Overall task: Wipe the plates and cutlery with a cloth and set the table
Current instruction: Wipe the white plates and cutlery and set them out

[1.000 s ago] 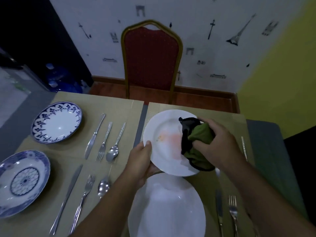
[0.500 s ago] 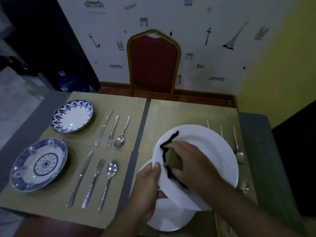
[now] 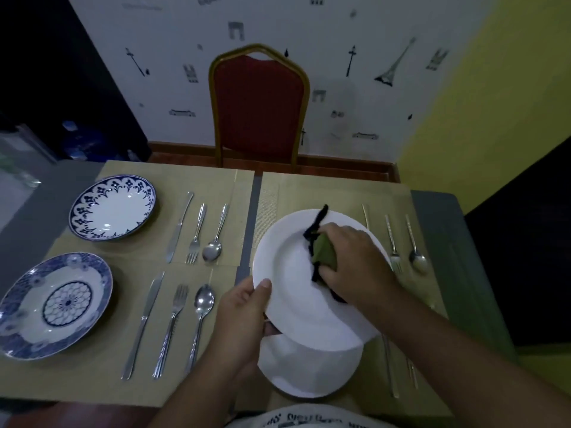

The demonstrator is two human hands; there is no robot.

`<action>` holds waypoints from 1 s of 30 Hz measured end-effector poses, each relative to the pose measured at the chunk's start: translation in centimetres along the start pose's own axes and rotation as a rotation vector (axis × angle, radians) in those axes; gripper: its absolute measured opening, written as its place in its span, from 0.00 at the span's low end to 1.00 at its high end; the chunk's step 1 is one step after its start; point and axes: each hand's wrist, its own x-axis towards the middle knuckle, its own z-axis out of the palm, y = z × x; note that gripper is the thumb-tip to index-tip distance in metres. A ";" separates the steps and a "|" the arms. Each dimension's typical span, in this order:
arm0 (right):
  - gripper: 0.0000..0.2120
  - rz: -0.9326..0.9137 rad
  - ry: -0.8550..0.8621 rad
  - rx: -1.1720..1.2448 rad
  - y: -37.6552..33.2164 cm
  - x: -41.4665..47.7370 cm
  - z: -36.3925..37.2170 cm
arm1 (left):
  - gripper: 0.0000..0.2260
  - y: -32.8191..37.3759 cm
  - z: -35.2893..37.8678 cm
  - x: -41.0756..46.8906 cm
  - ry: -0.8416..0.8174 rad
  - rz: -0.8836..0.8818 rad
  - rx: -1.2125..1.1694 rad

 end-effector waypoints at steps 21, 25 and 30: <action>0.23 -0.002 0.009 0.397 -3.2 -4.1 2.1 | 0.12 0.3 0.9 0.2 -0.117 -0.074 0.086; 0.24 -0.120 -0.203 0.385 -1.7 -6.8 0.2 | 0.12 1.4 0.4 0.9 -0.079 -0.069 0.060; 0.29 -0.246 -0.308 0.428 -1.5 -6.9 -0.1 | 0.14 0.5 1.1 0.6 -0.092 -0.117 0.052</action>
